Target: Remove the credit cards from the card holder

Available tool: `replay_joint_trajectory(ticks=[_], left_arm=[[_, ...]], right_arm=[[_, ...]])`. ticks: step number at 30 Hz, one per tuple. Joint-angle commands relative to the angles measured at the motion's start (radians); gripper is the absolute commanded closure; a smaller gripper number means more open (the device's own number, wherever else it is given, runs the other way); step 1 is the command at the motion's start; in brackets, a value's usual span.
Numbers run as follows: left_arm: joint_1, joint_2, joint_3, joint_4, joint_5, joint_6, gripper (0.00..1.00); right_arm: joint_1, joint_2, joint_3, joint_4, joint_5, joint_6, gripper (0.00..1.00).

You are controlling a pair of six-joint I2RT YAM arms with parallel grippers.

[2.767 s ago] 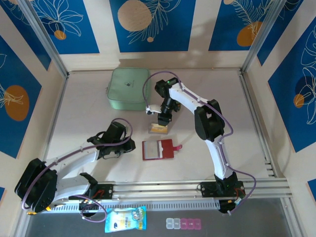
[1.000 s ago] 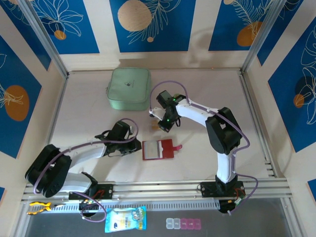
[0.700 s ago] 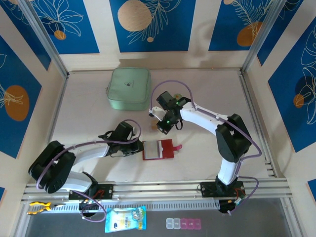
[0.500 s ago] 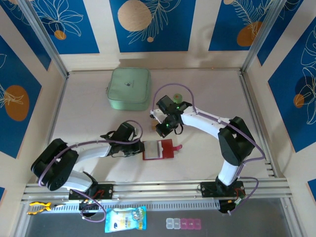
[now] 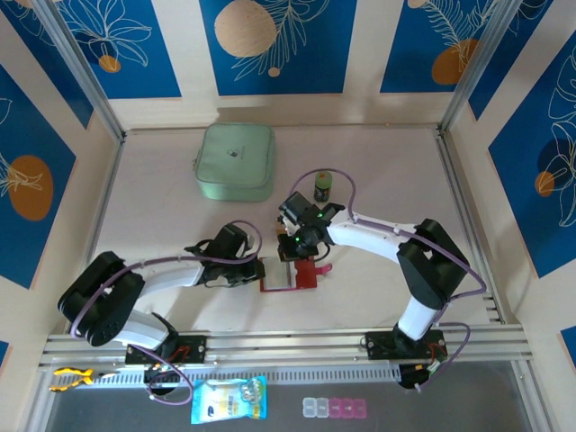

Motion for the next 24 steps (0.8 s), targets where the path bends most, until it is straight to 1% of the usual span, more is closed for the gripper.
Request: replay_joint_trajectory(ticks=[1, 4, 6, 9, 13, 17, 21, 24], left_arm=[[-0.01, 0.014, 0.006, -0.007, -0.005, -0.005, 0.91], [-0.01, 0.02, 0.009, -0.018, -0.011, -0.003, 0.91], [-0.009, 0.023, 0.008, -0.02, -0.015, -0.002, 0.91], [-0.01, 0.025, 0.006, -0.021, -0.017, -0.002, 0.91], [-0.009, 0.027, 0.008, -0.031, -0.023, 0.002, 0.91], [-0.01, 0.027, 0.009, -0.042, -0.027, 0.006, 0.91], [-0.01, 0.022, 0.007, -0.05, -0.029, 0.008, 0.92], [-0.01, 0.016, 0.005, -0.058, -0.034, 0.009, 0.92]], right_arm=[[0.019, -0.01, 0.005, 0.001, -0.049, 0.094, 0.91], [0.031, 0.003, -0.007, 0.02, -0.075, 0.154, 0.78], [0.038, 0.025, -0.003, 0.017, -0.089, 0.194, 0.74], [0.055, 0.057, 0.007, 0.009, -0.082, 0.221, 0.71], [0.07, 0.085, 0.013, 0.017, -0.078, 0.237, 0.69], [0.071, 0.11, 0.014, 0.02, -0.072, 0.237, 0.67], [0.073, 0.125, 0.009, 0.016, -0.052, 0.237, 0.63], [0.074, 0.127, 0.007, -0.001, -0.029, 0.234, 0.62]])
